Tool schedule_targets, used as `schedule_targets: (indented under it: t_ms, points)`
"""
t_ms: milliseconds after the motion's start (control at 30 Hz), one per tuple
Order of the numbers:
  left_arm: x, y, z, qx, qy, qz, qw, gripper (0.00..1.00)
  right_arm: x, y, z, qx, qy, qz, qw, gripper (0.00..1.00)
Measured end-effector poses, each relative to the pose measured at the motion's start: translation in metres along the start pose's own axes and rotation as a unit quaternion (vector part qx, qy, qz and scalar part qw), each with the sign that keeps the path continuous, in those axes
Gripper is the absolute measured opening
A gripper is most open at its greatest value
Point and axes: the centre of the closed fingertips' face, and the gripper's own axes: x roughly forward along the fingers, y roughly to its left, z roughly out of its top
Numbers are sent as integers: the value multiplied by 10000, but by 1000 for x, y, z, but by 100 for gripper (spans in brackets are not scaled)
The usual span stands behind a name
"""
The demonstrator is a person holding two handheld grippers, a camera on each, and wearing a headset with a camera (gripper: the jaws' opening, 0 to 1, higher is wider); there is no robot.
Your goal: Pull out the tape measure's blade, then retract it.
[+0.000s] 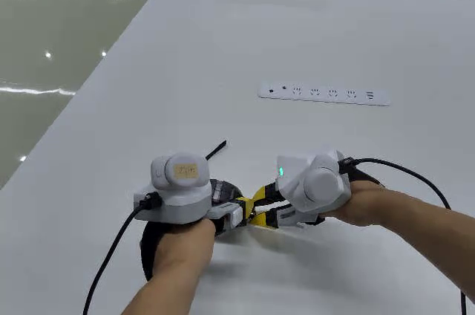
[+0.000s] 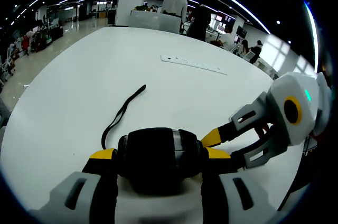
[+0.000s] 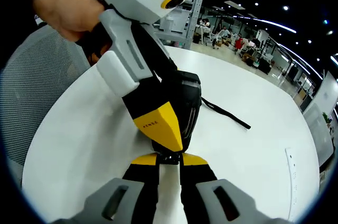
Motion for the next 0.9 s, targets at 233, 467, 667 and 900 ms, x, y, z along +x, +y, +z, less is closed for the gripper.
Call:
schedule_targets:
  t_ms: [233,467,667,900]
  points:
    - [-1,-4,-2,95,-12,16,10000,60,2,-1,-3,42,22,-23,10000,14]
    - [1,-4,0,161,-28,16,9999,61,3,-2,-3,222,-49,-53,9997,15]
    - [-2,-3,-1,129,-45,40,9999,62,3,-1,-4,86,-50,-69,9999,15]
    - [0,-2,1,102,-87,46,9999,62,3,-2,-2,74,-17,-148,9999,16]
